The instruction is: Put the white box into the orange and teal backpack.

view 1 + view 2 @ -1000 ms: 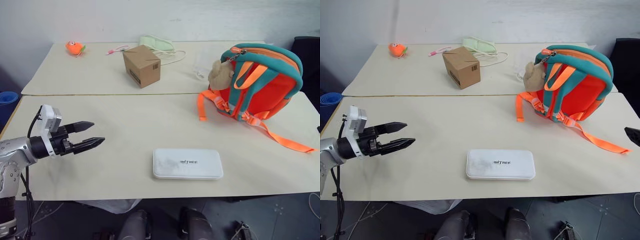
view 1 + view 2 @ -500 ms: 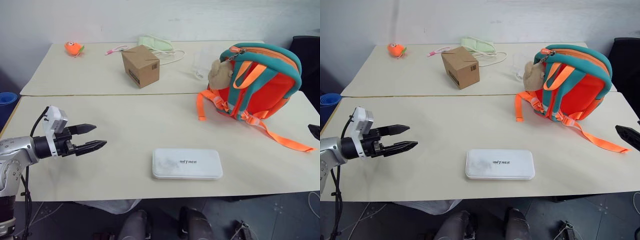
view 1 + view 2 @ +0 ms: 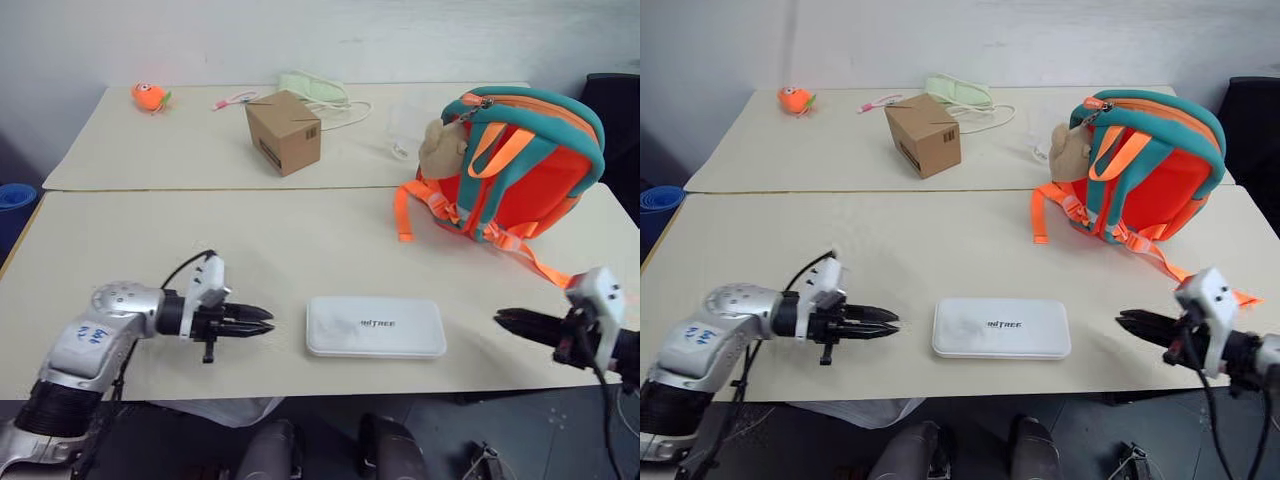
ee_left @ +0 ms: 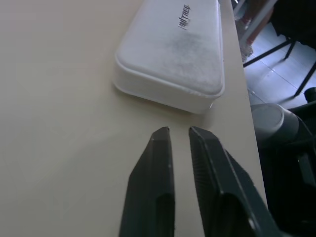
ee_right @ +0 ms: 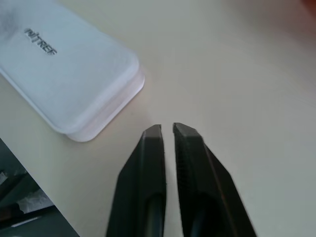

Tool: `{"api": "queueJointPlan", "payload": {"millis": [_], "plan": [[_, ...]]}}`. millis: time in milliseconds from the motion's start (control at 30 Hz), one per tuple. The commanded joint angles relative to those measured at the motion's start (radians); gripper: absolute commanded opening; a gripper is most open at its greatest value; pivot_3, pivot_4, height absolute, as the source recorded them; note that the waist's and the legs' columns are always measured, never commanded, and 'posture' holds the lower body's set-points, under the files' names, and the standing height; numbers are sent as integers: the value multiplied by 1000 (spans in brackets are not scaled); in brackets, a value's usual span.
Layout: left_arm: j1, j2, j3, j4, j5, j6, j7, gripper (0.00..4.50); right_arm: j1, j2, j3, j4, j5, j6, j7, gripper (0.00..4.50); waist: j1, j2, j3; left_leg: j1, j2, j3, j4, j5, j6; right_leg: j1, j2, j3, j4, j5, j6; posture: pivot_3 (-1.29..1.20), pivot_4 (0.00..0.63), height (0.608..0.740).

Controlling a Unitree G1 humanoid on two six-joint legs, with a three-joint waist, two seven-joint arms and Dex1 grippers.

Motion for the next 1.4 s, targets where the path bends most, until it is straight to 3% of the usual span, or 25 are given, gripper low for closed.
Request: {"api": "queueJointPlan", "payload": {"millis": [33, 233, 400, 500, 633, 767, 933, 1133, 1233, 1333, 1400], "plan": [[-52, -38, -49, 33, 45, -37, -2, 22, -18, 19, 65, -23, -40, -47, -2, 0, 0, 0, 0, 0, 0, 0, 0, 0, 0, 0, 0, 0, 0, 0, 0, 0, 150, 740], [-153, -160, -171, 127, 196, -64, 101, 22, -79, 82, 181, -31, -81, -51, -59, 0, 2, 0, 0, 0, 0, 0, 1, 3, 6, 1, 0, -1, 0, 0, 0, 0, 150, 740], [-164, -185, -163, 146, 224, -12, 145, 22, -107, 113, 213, -23, -111, -54, -102, 0, -1, 0, 0, -1, 0, -1, 1, 3, 6, 0, 1, -1, 1, 0, 1, 0, 150, 740], [-159, -156, -97, 185, 137, 135, 111, 579, -95, 118, 195, -16, -124, -63, -121, 0, -1, 0, 0, -1, 0, 0, 2, 3, 6, 1, 0, -1, 0, 0, 1, 0, 150, 740], [-188, -103, -27, 215, -9, 468, 81, 1727, -77, 111, 178, 2, -134, -84, -116, 0, -3, 0, 0, 1, 1, -1, 2, 4, 6, 1, 1, -1, 2, 0, 1, 0, 150, 740], [-209, -66, -5, 200, -116, 676, 58, 2883, -68, 103, 179, 11, -148, -105, -106, 0, -5, 0, 0, 1, 1, -1, 2, 4, 5, 1, 3, -1, 3, 0, 0, 0, 150, 740], [-240, -181, -3, 173, -164, 795, 158, 4437, -72, 110, 204, 26, -164, -127, -92, 0, 5, -1, 0, 1, -1, -2, 2, 4, 7, 3, 6, -1, 4, 0, 1, 0, 150, 740], [-264, -337, -67, 215, -150, 863, 268, 4476, -137, 186, 307, -1, -183, -131, -123, 0, 3, -2, -4, 1, -1, -4, 2, 4, 7, 5, 2, 0, 1, 1, 2, 0, 150, 740], [-261, -366, -111, 208, -122, 808, 282, 4476, -169, 220, 333, -12, -191, -112, -151, 0, 1, -1, -5, 2, -1, -4, 2, 5, 6, 4, 2, 0, 1, 1, 2, 0, 150, 740], [-274, -382, -90, 232, -127, 794, 296, 4476, -169, 229, 336, -21, -197, -109, -166, 0, 3, -1, -6, 2, -1, -4, 2, 5, 5, 5, 1, 0, 1, 1, 2, 0, 150, 740], [-295, -398, -26, 269, -142, 796, 316, 4091, -153, 237, 319, -31, -197, -112, -186, 0, 4, -1, -7, 2, -2, -4, 2, 5, 5, 5, 1, 0, 1, 1, 2, 0, 150, 740]]}}
